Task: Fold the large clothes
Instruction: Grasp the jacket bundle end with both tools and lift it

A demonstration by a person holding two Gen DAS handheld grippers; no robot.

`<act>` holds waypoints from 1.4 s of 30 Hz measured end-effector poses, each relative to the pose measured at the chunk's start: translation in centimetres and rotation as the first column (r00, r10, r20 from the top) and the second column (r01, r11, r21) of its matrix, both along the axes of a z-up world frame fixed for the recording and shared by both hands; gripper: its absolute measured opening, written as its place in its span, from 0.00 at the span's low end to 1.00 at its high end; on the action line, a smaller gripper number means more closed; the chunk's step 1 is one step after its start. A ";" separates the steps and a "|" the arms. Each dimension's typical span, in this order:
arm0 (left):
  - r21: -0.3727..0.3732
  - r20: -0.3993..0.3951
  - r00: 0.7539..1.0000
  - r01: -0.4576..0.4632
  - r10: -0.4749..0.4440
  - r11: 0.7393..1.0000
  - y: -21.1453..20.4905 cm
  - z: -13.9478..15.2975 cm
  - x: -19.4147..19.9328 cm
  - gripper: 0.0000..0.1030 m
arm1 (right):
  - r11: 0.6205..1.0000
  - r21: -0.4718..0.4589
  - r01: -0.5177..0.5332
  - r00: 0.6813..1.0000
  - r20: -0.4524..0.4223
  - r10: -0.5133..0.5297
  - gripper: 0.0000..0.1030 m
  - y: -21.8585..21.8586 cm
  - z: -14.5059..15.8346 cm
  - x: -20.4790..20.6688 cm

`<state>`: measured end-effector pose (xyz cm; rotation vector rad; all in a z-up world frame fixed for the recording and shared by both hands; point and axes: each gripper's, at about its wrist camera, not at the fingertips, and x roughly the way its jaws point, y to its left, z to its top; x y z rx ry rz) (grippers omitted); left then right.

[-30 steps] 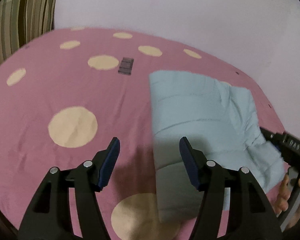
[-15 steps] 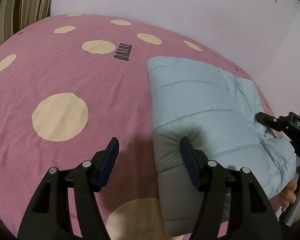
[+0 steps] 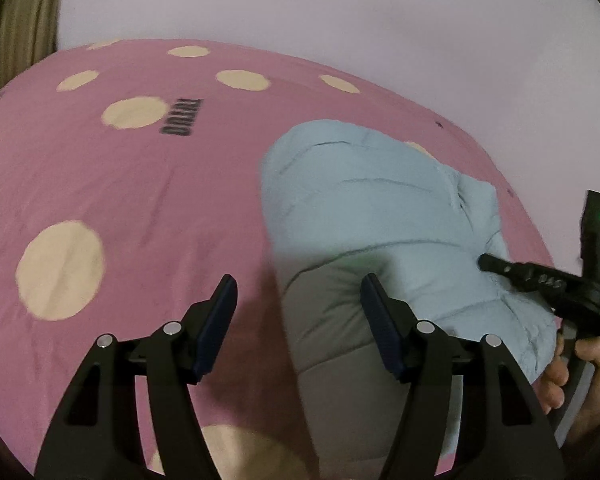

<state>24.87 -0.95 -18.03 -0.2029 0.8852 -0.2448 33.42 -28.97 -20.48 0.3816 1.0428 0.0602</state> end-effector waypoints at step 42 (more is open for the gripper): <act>0.150 -0.086 0.992 0.106 -0.093 0.983 -5.2 -5.2 -0.9 0.67 | 0.994 -0.075 -0.085 0.994 0.061 0.089 0.27 1.4 -4.0 -7.1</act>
